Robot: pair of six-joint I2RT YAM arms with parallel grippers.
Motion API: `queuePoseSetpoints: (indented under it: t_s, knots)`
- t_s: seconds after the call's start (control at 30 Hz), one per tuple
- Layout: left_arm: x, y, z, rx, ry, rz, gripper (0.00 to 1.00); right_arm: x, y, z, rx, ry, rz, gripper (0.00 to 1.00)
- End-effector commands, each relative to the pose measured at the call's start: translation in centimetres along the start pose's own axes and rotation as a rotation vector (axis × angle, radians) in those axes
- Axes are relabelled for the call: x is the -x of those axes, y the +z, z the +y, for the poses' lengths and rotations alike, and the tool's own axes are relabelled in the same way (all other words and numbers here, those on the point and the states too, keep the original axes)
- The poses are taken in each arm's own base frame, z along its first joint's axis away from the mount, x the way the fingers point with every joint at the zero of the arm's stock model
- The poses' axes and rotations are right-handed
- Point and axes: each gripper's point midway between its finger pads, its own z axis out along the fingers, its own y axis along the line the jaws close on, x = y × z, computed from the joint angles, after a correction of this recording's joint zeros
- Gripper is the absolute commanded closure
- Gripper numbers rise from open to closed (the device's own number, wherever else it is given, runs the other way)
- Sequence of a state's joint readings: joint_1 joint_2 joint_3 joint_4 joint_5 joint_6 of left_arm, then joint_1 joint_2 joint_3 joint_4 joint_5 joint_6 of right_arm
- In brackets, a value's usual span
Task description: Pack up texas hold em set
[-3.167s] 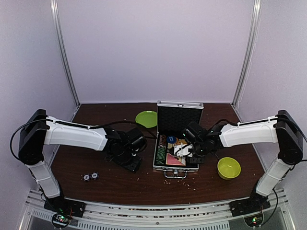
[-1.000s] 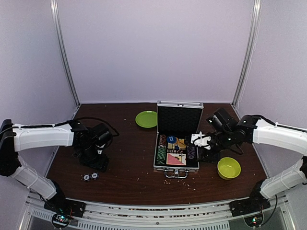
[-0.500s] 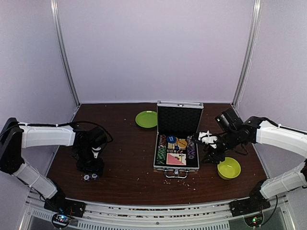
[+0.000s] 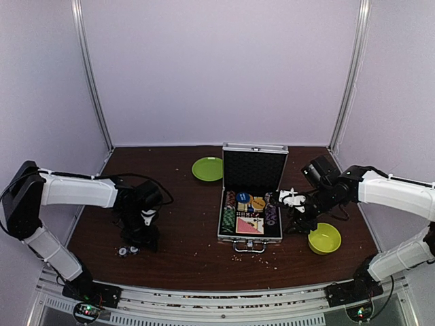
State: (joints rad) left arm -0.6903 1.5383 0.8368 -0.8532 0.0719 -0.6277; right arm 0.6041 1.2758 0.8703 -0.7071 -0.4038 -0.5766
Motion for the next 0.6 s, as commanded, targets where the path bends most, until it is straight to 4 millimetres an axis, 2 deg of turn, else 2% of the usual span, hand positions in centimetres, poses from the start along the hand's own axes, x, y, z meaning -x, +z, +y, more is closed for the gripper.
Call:
queuePoseSetpoints:
  t_s: [0.0, 0.1, 0.17, 0.23, 0.33, 0.47, 0.57]
  knots:
    - [1.8, 0.2, -6.0, -0.124, 0.121, -0.042, 0.39, -0.2, 0.2, 0.1, 0.013, -0.003, 0.004, 0.39]
    - [2.3, -0.5, -7.8, -0.121, 0.157, -0.068, 0.4, -0.3, 0.2, 0.2, 0.017, -0.001, 0.007, 0.39]
    - [2.4, -0.9, -7.5, -0.099, 0.145, -0.083, 0.41, -0.3, 0.3, 0.2, 0.02, -0.001, 0.01, 0.39]
    - [2.5, -1.5, -6.2, -0.039, 0.126, -0.109, 0.39, -0.3, 0.3, 0.3, 0.023, -0.001, 0.01, 0.39]
    - [2.4, -2.5, -3.3, 0.065, 0.074, -0.139, 0.31, -0.4, 0.3, 0.3, 0.024, -0.002, 0.009, 0.39]
    - [1.9, -2.2, 0.4, 0.111, -0.015, -0.124, 0.25, -0.4, 0.4, 0.4, 0.032, -0.001, 0.014, 0.39]
    - [1.7, -2.0, 1.4, 0.118, -0.017, -0.108, 0.23, -0.4, 0.5, 0.4, 0.035, -0.001, 0.016, 0.39]
